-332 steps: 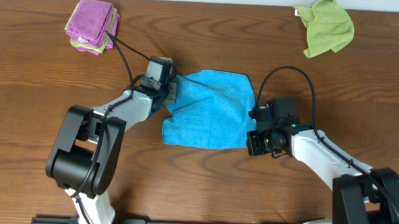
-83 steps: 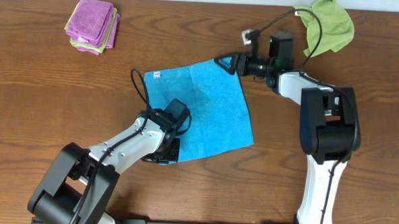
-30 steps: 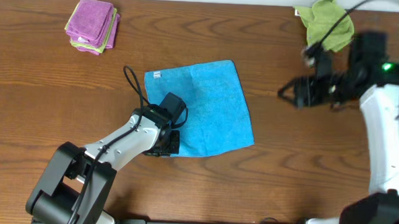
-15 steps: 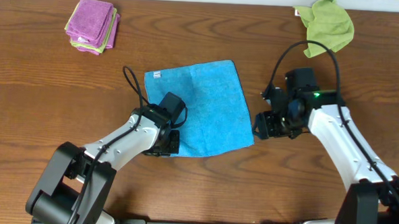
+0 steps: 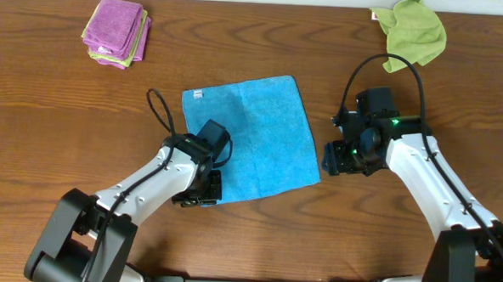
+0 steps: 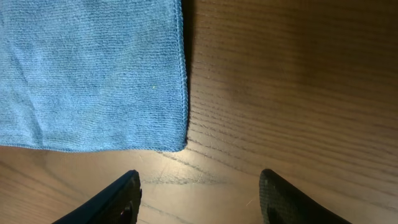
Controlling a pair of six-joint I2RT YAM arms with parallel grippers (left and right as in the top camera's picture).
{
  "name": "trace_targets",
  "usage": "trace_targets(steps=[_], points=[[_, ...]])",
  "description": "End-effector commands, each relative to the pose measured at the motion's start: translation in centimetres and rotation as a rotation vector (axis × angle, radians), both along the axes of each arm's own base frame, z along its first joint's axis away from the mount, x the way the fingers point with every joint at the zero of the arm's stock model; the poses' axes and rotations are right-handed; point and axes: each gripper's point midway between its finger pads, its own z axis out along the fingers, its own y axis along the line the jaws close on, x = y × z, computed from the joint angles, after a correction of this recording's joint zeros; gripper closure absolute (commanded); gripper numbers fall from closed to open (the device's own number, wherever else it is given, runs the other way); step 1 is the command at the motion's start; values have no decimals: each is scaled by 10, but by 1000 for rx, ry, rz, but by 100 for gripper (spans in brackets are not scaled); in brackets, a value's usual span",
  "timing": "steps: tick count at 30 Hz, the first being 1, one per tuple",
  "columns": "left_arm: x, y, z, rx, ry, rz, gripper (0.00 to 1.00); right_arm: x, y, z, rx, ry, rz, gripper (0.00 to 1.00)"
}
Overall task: Fold the cloth
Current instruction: 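Grasp the cloth's bottom edge with both grippers and fold it upward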
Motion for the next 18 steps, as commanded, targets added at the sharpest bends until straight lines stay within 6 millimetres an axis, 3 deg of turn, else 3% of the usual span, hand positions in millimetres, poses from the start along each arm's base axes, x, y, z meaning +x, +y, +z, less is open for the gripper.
trace_targets(steps=[1, 6, 12, 18], points=[[-5, 4, 2, 33, 24, 190, 69, -1, 0, 1, -3, -4, -11, 38], [-12, 7, -5, 52, 40, 282, 66, 0, 0, 2, -2, -9, -11, 38], [-11, -6, -12, 29, 5, 304, 65, 0, 0, 2, -2, -11, -11, 39], [-12, -2, -17, 50, -7, 321, 76, 0, 0, 2, -2, -10, -11, 38]])
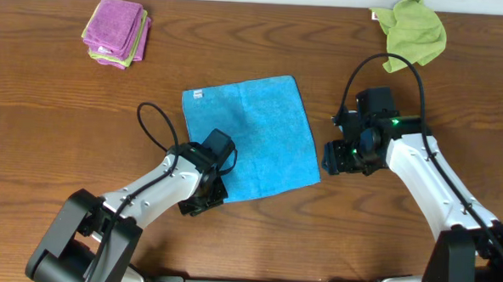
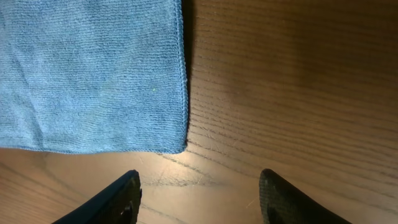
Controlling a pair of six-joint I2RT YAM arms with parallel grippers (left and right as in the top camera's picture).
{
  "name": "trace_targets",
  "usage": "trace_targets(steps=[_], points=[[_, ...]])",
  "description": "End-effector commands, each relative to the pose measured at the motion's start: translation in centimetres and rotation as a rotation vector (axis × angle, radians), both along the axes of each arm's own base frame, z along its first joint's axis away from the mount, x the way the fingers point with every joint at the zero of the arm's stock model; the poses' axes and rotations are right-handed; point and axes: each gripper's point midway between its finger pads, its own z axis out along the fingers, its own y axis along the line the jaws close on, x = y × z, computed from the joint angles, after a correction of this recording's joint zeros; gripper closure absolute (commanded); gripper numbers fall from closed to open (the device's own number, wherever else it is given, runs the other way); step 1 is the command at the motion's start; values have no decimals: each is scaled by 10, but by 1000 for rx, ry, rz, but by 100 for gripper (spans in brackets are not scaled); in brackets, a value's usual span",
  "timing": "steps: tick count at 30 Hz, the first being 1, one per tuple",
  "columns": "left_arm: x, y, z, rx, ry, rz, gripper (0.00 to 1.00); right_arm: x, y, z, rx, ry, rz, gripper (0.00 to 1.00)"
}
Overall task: Fold the cloth
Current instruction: 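Grasp the cloth's bottom edge with both grippers and fold it upward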
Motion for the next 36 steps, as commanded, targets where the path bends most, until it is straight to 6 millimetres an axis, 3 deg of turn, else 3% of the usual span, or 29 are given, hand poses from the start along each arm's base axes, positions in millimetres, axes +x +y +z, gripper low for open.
trace_targets(steps=[1, 6, 17, 24, 31, 36], points=[[-10, 12, -7, 48, 14, 39, 80, -1, 0, 2, -3, -5, -10, 38], [-13, 16, -10, 60, 18, 37, 94, -1, 0, 2, -3, -4, -10, 39], [-6, 15, -7, 60, -6, -13, 94, -21, 8, 0, 54, 87, -45, 42], [-5, 16, -7, 63, -9, -20, 94, -38, 32, -29, 135, 94, -10, 43], [-6, 15, -7, 60, -8, -36, 94, -44, 40, -43, 134, 78, 7, 50], [-6, 15, -7, 60, -8, -40, 94, -37, 38, -48, 81, 34, -6, 52]])
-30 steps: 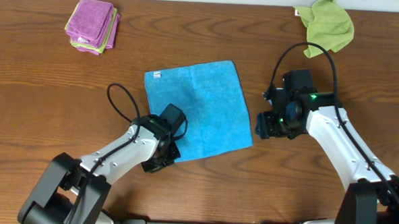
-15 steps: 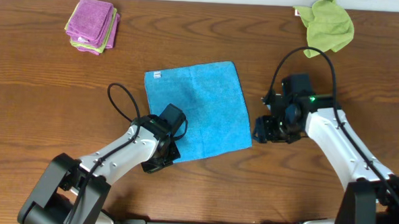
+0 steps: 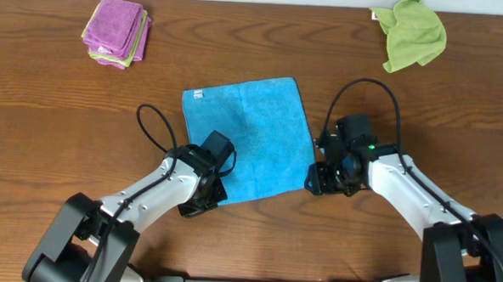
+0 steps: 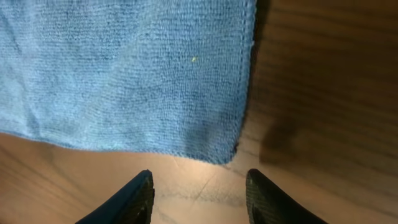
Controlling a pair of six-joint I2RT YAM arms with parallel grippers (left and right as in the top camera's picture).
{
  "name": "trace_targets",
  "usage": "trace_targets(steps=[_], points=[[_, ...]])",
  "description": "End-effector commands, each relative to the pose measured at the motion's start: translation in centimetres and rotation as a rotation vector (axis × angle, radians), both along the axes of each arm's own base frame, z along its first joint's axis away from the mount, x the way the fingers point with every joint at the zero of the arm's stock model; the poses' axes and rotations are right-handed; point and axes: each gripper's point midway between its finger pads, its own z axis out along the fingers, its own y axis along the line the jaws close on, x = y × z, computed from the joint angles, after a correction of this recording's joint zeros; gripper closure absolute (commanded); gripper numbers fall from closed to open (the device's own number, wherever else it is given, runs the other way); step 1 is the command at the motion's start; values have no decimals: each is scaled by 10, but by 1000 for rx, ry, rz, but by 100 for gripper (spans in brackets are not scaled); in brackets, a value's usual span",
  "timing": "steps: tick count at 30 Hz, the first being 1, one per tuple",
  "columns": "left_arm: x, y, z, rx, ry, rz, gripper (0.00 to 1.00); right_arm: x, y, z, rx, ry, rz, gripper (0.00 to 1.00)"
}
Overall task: Fold the cloth
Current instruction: 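Grasp the cloth's bottom edge with both grippers and fold it upward, then lay the folded bottom half over the top half with both grippers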
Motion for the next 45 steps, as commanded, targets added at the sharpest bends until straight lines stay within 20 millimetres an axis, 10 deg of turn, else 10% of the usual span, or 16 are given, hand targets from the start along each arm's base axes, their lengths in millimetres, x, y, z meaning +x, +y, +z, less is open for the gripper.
trace_targets(steps=[1, 11, 15, 21, 33, 38, 45], points=[[-5, 14, -6, 65, 7, -18, 94, 1, -2, -2, -38, -17, -21, 52], [-5, 14, -6, 66, 9, -21, 94, -5, 0, -31, -42, 77, -43, 66], [-5, 14, -6, 66, 9, -21, 94, -4, 2, -36, -36, 90, -52, 98], [10, 10, 7, 65, -29, -90, 94, 6, 10, -24, 4, 75, -59, 99], [76, 35, 127, 124, -354, -1, 94, 46, 20, 89, 65, -136, -98, 98], [92, 59, 125, 167, -376, 81, 94, 68, 39, 97, 100, -244, -73, 98], [132, 42, 92, 134, -400, 11, 94, 115, 55, 75, 117, -294, -96, 98]])
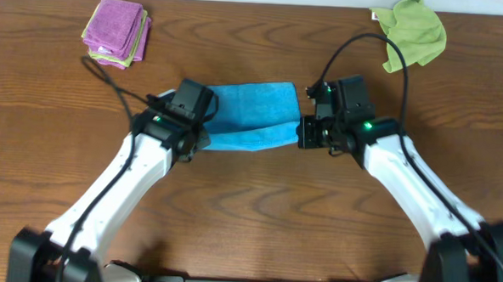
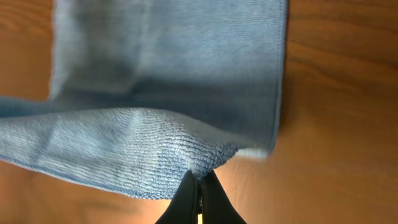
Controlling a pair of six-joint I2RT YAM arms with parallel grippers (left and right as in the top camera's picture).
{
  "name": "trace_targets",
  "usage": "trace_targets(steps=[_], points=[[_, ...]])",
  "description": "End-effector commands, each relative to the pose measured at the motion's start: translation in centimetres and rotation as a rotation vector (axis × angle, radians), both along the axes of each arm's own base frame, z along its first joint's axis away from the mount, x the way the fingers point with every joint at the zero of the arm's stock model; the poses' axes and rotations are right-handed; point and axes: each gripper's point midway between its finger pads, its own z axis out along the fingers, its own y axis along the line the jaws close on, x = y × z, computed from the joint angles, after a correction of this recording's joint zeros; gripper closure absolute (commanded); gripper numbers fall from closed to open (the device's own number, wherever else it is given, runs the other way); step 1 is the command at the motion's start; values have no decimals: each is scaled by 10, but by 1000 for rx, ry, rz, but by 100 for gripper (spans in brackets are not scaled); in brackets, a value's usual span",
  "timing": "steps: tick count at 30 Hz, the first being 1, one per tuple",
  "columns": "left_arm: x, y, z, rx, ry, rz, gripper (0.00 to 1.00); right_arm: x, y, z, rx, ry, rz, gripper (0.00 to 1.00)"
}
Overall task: Fold the cloth
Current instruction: 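Lay the folded bottom half over the top half with both grippers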
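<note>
The blue cloth (image 1: 246,115) lies in the middle of the wooden table, its near half lifted and carried toward the far edge, so it shows as a narrow band. My right gripper (image 1: 304,133) is shut on the cloth's near right corner (image 2: 208,163), pinching it between its fingers (image 2: 186,198), with the flat layer of cloth below. My left gripper (image 1: 186,136) is at the cloth's left end, holding the near left corner up; its jaws are hidden under the wrist.
A folded pink cloth stack (image 1: 116,31) sits at the far left. A crumpled green cloth (image 1: 415,31) lies at the far right corner. Bare wood table (image 1: 257,218) spreads in front of the arms.
Both grippers were at the near corners of the flat cloth, the right one open. Now the right is shut on its corner, and both corners are raised and moved toward the far edge.
The cloth lay flat, my left gripper on its near left corner and my right one open beside the near right corner. The right gripper then stood closer over that corner. Now both hold the near edge lifted and carried over the cloth's far half.
</note>
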Motion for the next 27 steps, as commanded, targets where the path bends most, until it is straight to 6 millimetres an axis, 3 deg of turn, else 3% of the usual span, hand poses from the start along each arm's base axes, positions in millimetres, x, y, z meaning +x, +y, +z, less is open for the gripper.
trace_targets(steps=[1, 6, 11, 13, 15, 18, 21, 27], points=[[15, 1, -22, 25, 22, -39, 94, 25, 8, -6, 1, -3, -22, 98], [58, 17, -38, -44, -49, 19, 94, 77, 24, -12, 3, -25, -19, 99], [115, 31, -36, -186, -178, 49, 94, 137, 38, -9, 15, -84, -28, 98], [145, 29, -33, -246, -217, 10, 94, 166, 35, -2, 15, -123, -52, 98], [161, 23, -33, -257, -224, -40, 94, 177, 33, 0, 15, -125, -62, 99], [173, 14, -31, -248, -209, -113, 94, 179, 28, 0, 4, -113, -72, 98], [173, 8, -28, -211, -197, -193, 95, 175, 24, -4, -22, -94, -82, 98], [140, 11, -44, -197, -43, -190, 94, 154, 18, -18, -59, 5, -71, 99]])
